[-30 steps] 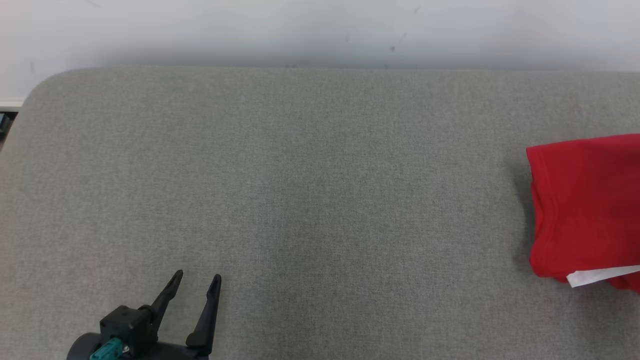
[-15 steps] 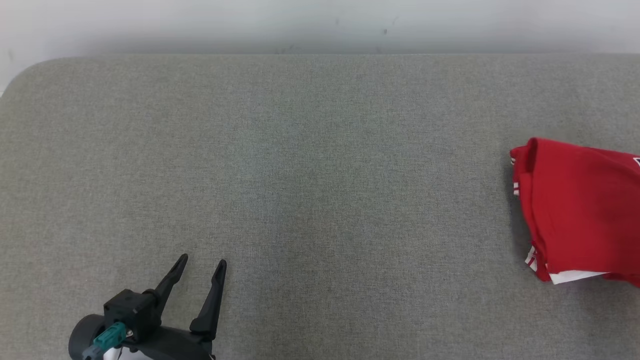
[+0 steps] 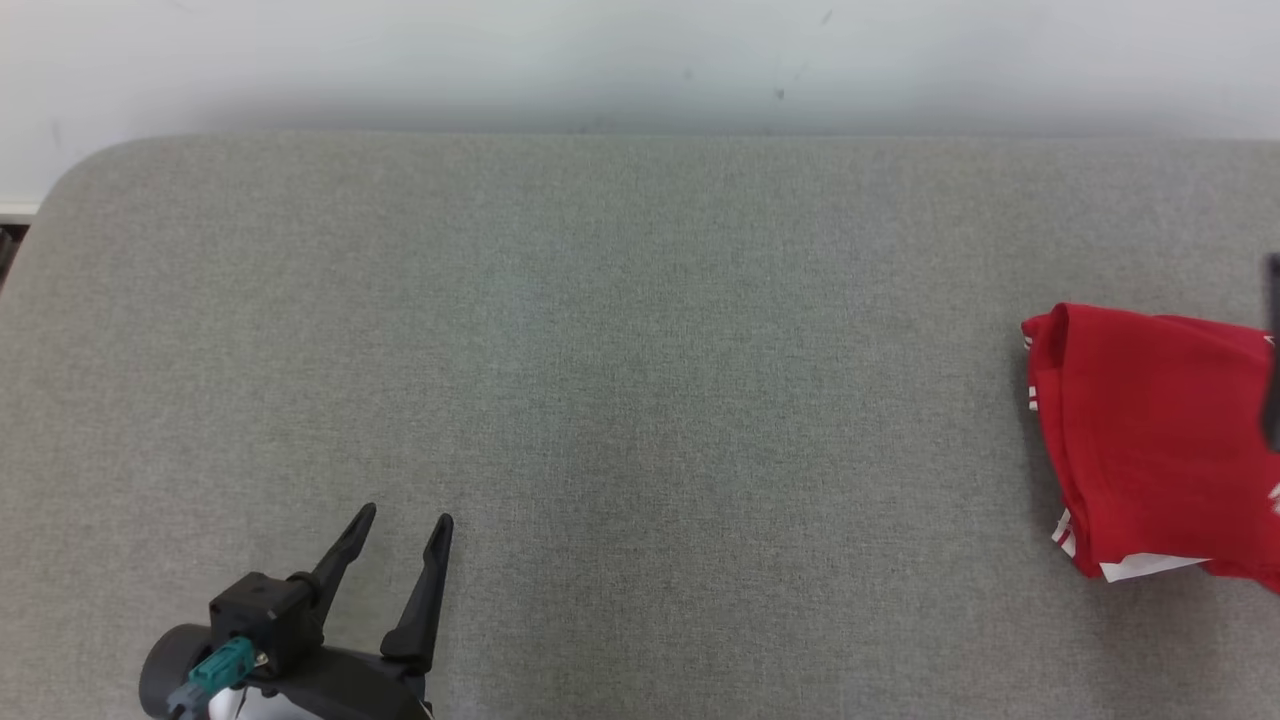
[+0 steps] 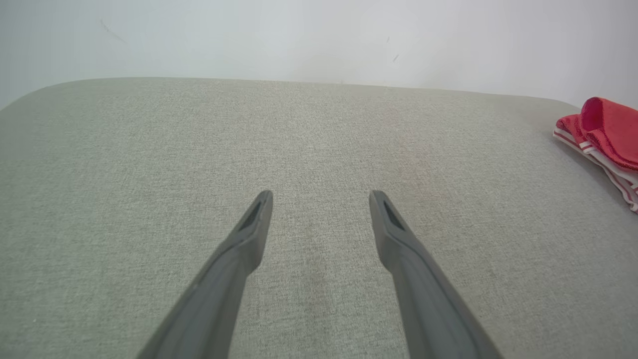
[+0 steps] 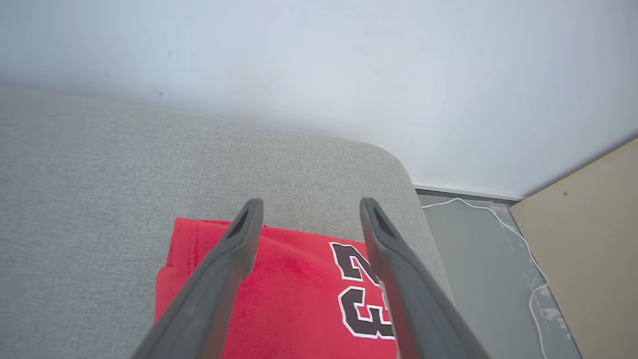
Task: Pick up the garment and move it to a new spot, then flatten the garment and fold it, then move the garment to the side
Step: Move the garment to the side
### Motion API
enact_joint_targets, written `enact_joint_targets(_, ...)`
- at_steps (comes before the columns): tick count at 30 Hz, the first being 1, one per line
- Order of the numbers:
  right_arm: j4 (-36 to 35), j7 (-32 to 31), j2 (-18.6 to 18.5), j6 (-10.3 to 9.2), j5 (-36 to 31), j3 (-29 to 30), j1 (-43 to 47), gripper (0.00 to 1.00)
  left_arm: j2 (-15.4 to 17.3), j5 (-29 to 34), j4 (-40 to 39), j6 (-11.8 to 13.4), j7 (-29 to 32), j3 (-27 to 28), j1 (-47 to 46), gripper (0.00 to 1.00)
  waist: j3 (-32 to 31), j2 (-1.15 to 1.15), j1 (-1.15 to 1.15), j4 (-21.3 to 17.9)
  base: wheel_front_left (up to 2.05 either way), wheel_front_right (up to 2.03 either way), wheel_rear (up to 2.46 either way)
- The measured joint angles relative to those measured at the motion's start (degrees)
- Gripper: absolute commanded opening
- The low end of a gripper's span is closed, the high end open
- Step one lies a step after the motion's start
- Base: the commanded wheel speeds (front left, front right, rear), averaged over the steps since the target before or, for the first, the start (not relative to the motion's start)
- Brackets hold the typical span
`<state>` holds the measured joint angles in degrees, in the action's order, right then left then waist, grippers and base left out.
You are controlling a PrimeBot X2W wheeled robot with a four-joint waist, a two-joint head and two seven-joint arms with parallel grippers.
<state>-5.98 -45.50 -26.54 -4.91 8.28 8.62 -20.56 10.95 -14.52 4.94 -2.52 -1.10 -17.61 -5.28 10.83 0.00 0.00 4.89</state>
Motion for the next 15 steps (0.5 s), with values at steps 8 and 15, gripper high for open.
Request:
enact_joint_targets(8,-1.00,13.26,10.71,1.26,8.39,-0.85,5.12,1.00,-1.36,-0.73,0.24,0.49,-3.08,1.40,-0.44,1.00,-3.11,-0.01,0.00,0.38,0.00,0.00,0.00)
enact_joint_targets(15,0.47,25.25,15.37,5.37,11.16,-3.50,10.63,1.00,-1.10,-1.37,0.56,1.52,-6.20,4.17,-1.02,1.00,-6.97,-0.01,-0.01,0.20,0.00,0.00,0.00)
